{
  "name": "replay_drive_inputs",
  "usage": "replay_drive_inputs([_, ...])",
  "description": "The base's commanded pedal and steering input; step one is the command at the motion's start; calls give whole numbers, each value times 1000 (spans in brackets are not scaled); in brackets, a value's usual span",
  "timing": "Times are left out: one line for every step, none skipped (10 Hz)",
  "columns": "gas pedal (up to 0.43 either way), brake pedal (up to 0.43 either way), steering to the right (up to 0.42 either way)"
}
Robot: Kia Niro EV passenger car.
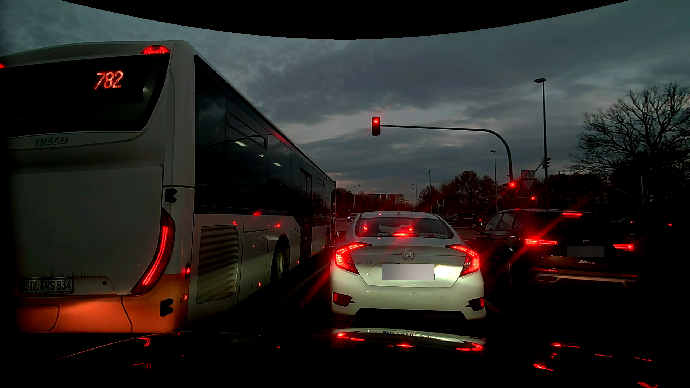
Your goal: Follow the waypoints while adhering to traffic rules and regulations
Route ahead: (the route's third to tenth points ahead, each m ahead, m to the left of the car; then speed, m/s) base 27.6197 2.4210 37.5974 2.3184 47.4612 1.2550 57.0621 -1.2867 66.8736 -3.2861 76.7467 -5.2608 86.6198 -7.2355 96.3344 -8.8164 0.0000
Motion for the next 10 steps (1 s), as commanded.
replay_drive_inputs([0,366,14])
replay_drive_inputs([0,366,14])
replay_drive_inputs([0,366,14])
replay_drive_inputs([0,366,14])
replay_drive_inputs([0,366,14])
replay_drive_inputs([0,366,14])
replay_drive_inputs([0,366,14])
replay_drive_inputs([0,366,14])
replay_drive_inputs([0,366,14])
replay_drive_inputs([0,366,14])
